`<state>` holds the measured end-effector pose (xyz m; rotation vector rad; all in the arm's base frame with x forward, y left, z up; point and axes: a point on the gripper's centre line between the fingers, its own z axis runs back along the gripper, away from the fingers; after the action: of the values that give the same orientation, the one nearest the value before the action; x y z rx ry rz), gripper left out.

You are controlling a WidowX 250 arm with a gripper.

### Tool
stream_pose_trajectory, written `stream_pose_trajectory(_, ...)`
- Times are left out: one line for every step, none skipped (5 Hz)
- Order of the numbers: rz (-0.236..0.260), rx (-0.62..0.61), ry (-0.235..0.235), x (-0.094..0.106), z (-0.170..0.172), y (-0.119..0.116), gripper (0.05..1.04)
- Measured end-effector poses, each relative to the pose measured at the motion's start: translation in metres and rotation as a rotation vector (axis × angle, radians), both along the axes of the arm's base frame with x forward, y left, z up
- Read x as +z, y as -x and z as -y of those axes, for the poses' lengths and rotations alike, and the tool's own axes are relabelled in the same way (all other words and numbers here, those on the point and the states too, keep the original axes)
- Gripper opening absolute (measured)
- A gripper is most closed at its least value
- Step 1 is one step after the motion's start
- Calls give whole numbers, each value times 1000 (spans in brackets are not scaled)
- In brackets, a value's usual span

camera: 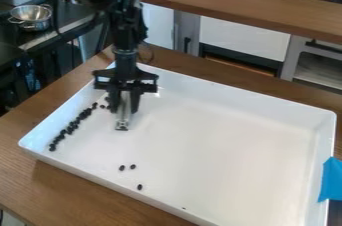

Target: Sweep into pile

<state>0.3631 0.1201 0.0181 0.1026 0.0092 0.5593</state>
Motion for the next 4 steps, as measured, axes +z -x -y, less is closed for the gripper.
stream_pose_trajectory(2, -30, -35, 1, -25, 14, 376)
stream_pose_trajectory(36, -84, -49, 3, -25, 17, 376)
stream_pose_trajectory(74, -87, 38, 14, -7, 14, 376)
stream_pose_trajectory(182, -153, 68, 52, 38, -2, 377)
